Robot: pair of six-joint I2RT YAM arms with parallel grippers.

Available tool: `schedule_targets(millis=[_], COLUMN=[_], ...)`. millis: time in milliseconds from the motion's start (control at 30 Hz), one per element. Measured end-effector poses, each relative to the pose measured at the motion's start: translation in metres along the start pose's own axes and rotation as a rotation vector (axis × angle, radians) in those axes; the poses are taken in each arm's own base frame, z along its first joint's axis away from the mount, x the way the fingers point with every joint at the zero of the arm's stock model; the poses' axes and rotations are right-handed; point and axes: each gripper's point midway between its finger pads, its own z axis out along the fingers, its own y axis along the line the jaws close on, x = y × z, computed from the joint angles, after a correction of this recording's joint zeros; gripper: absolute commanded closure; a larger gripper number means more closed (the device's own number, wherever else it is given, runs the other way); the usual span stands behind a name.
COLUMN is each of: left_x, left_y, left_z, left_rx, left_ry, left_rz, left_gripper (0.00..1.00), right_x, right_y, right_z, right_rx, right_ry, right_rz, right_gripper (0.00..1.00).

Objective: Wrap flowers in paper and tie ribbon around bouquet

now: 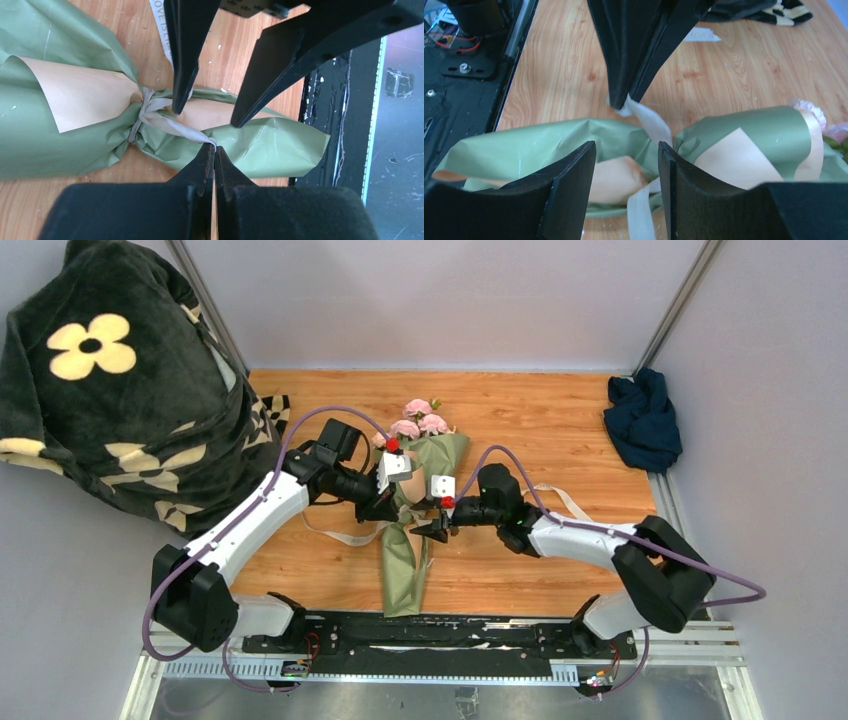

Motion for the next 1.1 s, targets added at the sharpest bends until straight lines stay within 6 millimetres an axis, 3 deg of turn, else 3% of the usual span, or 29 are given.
schedule_targets(millis=[233,267,333,367,400,433,500,567,667,800,967,1100], left_x=[0.002,0.002,0.002,0.002,0.002,0.002,0.002,0.004,0.01,0.02,0.033,0.033], left_y=[0.001,0.001,0.001,0.001,0.002,0.002,0.004,0.007,0.013,0.011,-0.023,-0.04], left_z=[0.002,0.002,0.002,0.002,0.002,0.002,0.002,0.001,-0.006,-0.036,-0.062,-0.053], left_rx=[0.003,0.003,0.003,0.003,0.001,-0.002,-0.011,-0.032,-0.093,-0.227,-0.296,-0.286], left_ry=[0.005,0.005,0.005,0.006,0.006,0.006,0.01,0.021,0.063,0.132,0.08,-0.057], left_rz=[-0.006,-0.006,-0.006,-0.006,-0.005,-0.003,-0.002,-0.006,-0.002,0.032,0.129,0.208], left_gripper=[1.0,1.0,1.0,1.0,1.0,0.9,0.58,0.46,0.42,0.4,0.26,0.25], right_x=[0.004,0.006,0.008,0.007,0.006,0.005,0.004,0.004,0.008,0.006,-0.001,-0.005], right_y=[-0.016,-0.018,-0.021,-0.024,-0.026,-0.027,-0.028,-0.029,-0.027,-0.023,-0.016,-0.006], right_z=[0.019,0.021,0.024,0.025,0.026,0.026,0.026,0.025,0.021,0.016,0.01,0.007], right_rx=[0.05,0.057,0.068,0.075,0.083,0.088,0.097,0.108,0.114,0.113,0.101,0.062], right_ry=[-0.04,-0.039,-0.04,-0.043,-0.048,-0.052,-0.055,-0.053,-0.045,-0.044,-0.064,-0.084], right_rz=[0.004,0.008,0.01,0.009,0.008,0.006,0.004,0.001,-0.005,-0.02,-0.035,-0.044], right_gripper=[0.56,0.63,0.9,0.98,1.0,1.0,1.0,1.0,1.0,1.0,1.0,1.0])
